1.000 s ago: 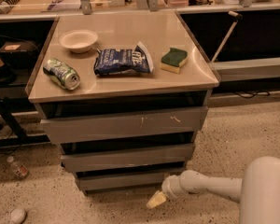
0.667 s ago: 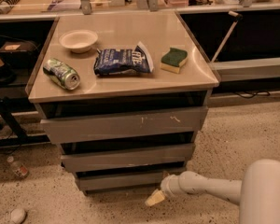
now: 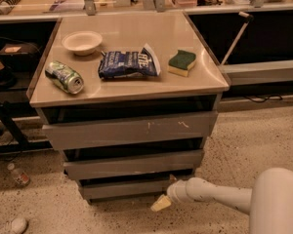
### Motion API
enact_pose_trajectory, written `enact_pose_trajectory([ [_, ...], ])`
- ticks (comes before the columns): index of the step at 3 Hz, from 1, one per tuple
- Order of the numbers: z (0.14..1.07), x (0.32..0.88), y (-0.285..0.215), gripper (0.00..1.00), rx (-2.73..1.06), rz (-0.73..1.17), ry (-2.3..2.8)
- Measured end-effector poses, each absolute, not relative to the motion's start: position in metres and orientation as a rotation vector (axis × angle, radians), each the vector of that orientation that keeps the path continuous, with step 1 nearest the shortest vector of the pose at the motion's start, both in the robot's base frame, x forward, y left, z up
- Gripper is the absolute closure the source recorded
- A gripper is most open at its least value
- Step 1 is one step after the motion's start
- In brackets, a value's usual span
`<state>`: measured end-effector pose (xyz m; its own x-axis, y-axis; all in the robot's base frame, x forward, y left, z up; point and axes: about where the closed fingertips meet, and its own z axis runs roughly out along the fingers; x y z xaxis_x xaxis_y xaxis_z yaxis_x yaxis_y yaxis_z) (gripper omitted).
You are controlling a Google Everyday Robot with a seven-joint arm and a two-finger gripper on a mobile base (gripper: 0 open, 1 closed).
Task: Open bottom drawer
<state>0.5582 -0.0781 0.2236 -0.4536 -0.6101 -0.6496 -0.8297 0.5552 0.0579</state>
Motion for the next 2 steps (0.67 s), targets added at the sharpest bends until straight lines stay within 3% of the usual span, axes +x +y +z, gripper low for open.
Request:
enact_pose_trajectory([
  [2,0.2101,0.5857,-0.0706,0.00,-1.181,0.501,2.181],
])
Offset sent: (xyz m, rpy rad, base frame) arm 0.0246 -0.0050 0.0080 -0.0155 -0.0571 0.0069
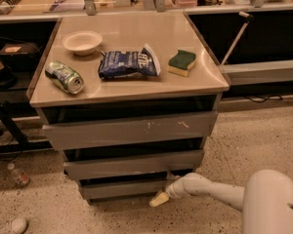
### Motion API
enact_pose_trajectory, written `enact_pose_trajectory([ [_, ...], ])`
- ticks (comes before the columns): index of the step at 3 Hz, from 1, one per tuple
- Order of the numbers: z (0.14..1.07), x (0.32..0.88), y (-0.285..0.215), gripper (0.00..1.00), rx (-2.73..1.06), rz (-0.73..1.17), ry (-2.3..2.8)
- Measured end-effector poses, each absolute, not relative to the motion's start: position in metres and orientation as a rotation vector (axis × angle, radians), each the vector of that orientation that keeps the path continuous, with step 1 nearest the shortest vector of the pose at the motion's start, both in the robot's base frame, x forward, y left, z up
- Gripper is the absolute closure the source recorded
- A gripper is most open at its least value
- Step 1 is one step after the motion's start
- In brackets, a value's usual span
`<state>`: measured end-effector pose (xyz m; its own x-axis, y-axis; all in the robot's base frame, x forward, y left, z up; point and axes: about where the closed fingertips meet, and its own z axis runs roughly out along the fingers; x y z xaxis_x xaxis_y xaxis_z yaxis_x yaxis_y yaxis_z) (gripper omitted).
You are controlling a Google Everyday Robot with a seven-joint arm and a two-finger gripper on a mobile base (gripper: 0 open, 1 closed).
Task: Open bottom drawer
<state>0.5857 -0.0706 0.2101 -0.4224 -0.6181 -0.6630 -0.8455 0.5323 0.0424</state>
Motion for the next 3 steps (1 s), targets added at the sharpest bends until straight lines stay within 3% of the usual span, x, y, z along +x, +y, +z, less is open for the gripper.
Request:
enact_pose_trajectory([
  [3,0.186,0.576,-0.072,0.00,-1.288,0.506,2.272],
])
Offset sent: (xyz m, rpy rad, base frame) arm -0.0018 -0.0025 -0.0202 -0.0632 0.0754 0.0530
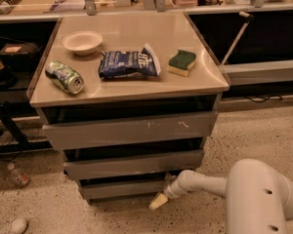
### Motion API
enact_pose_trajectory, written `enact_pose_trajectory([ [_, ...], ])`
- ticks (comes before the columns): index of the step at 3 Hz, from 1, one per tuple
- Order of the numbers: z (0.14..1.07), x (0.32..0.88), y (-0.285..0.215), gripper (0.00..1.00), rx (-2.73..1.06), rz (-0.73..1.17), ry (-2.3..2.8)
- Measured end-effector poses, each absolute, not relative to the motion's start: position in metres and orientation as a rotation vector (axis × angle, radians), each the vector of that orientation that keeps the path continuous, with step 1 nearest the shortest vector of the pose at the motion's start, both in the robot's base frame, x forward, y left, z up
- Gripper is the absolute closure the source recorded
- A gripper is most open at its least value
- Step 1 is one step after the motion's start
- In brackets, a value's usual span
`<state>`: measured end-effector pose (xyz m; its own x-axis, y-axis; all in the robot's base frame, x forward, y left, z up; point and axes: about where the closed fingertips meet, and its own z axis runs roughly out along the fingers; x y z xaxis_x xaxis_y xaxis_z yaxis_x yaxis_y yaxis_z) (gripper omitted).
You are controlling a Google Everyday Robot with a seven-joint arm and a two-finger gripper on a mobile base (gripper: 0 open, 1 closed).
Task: Open bottom drawer
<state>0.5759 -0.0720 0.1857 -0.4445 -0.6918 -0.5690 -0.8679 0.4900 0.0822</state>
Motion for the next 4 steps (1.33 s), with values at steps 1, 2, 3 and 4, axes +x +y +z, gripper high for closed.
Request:
enact_pose_trajectory([
  [1,0.181,0.560,-0.081,0.00,-1.311,0.493,2.341],
  [2,0.186,0.560,-0.081,0.00,-1.311,0.492,2.341],
  [3,0.187,0.548,-0.087,0.00,-1.318,0.486,2.377],
  [4,0.191,0.547,-0.088,0.00,-1.317,0.486,2.381],
])
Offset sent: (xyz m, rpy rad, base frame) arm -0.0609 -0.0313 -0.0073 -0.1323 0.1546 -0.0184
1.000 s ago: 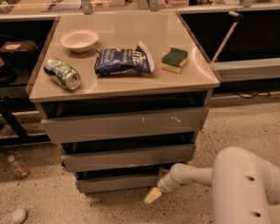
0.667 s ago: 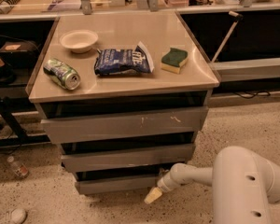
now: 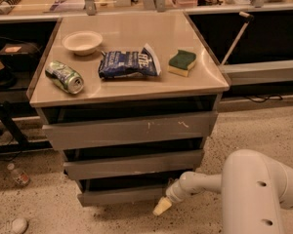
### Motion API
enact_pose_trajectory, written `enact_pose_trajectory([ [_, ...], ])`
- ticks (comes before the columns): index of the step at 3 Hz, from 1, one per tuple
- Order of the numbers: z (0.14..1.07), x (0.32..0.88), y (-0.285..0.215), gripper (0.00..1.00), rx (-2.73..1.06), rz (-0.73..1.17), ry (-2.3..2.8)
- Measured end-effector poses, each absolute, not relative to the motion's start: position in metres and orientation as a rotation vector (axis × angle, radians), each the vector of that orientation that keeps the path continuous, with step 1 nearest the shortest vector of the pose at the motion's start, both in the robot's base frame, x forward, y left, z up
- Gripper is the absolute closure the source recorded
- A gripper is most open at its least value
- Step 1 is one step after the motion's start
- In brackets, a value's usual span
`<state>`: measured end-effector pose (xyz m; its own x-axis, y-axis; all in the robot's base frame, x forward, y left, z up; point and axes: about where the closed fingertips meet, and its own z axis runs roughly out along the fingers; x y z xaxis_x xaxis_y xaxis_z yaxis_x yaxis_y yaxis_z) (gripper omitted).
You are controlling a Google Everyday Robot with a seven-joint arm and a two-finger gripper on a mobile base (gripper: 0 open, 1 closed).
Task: Open bottom drawer
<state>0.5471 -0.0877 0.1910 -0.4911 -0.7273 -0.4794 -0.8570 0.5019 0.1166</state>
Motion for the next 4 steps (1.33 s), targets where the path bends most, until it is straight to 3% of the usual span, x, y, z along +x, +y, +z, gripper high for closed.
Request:
enact_pose_trajectory([
  [4,0.201,0.474,-0.100,0.00,-1.421,0.617,2.422],
])
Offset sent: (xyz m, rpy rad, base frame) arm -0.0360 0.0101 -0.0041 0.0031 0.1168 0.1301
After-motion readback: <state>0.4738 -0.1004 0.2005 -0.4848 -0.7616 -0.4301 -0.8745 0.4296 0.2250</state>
